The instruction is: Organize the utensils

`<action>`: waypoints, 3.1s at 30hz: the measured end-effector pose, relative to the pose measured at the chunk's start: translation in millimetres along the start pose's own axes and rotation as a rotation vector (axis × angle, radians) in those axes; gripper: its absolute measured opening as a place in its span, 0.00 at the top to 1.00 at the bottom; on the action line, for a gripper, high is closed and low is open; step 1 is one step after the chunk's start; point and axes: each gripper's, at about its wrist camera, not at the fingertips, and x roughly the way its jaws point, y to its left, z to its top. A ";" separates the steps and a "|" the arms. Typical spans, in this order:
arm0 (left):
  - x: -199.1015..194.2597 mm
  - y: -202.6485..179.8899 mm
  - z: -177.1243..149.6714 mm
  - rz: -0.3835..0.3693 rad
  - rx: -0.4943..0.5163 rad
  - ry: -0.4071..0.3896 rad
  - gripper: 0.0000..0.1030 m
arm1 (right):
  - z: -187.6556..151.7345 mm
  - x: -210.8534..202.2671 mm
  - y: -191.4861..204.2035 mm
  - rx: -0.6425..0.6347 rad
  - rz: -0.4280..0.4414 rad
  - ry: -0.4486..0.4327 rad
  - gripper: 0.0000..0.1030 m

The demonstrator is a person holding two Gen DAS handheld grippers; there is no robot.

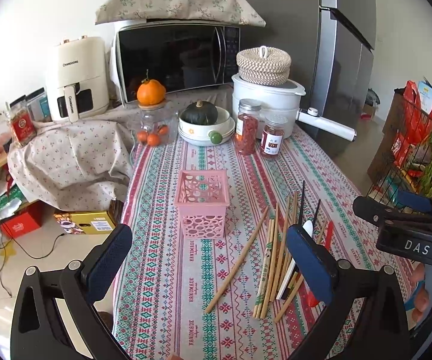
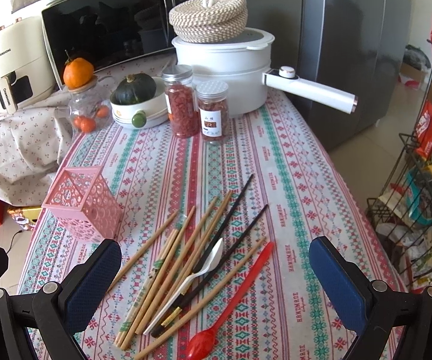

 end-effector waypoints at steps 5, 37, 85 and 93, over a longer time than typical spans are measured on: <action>25.4 -11.1 8.6 -0.111 0.040 0.132 0.00 | 11.0 21.7 -32.0 0.071 0.021 0.093 0.00; 262.9 -107.3 7.0 -0.030 0.325 0.766 0.84 | -1.5 97.4 -128.4 0.349 0.145 0.351 0.19; 58.7 24.5 32.8 -0.368 0.030 0.237 0.94 | 11.4 181.7 -80.9 0.307 0.083 0.352 1.00; 37.7 30.2 42.3 -0.382 0.011 0.151 0.94 | 21.3 122.0 -62.4 0.236 0.189 0.219 0.99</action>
